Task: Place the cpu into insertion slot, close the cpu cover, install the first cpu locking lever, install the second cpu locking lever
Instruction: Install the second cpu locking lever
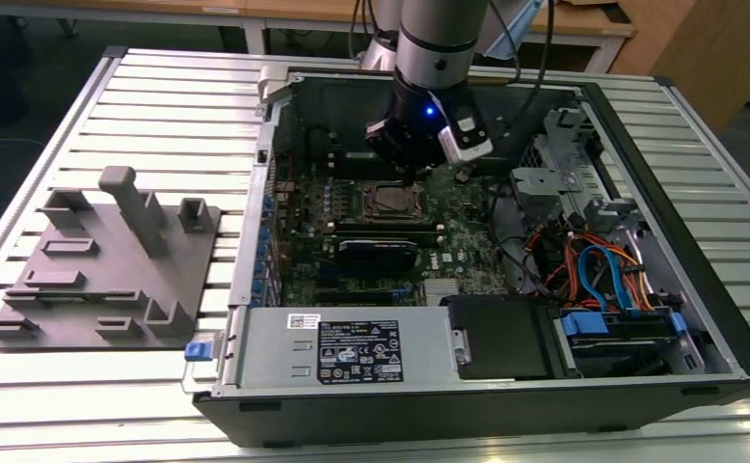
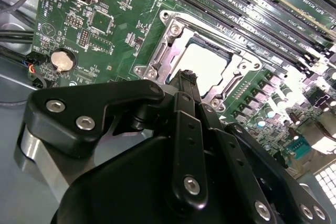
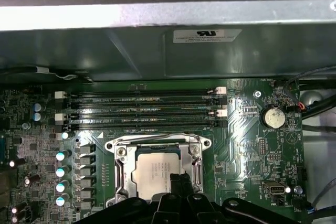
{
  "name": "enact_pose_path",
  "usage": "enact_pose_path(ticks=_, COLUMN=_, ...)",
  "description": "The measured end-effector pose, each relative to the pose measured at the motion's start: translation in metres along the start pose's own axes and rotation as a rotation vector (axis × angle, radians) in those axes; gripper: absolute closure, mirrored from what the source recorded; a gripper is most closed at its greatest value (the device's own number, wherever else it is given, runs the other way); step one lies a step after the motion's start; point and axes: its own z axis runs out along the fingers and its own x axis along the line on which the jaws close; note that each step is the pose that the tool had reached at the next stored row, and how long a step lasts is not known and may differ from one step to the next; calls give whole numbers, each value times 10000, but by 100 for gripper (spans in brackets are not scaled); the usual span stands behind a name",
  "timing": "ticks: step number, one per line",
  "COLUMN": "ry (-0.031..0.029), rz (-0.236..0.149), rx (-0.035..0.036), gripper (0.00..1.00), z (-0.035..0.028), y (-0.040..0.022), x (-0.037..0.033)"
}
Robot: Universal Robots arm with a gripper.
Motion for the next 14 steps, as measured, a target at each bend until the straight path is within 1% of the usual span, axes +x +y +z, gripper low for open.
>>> enact_pose_path(ticks=14, ry=2, rz=0, rx=4, gripper=89, z=9, y=-4, x=0)
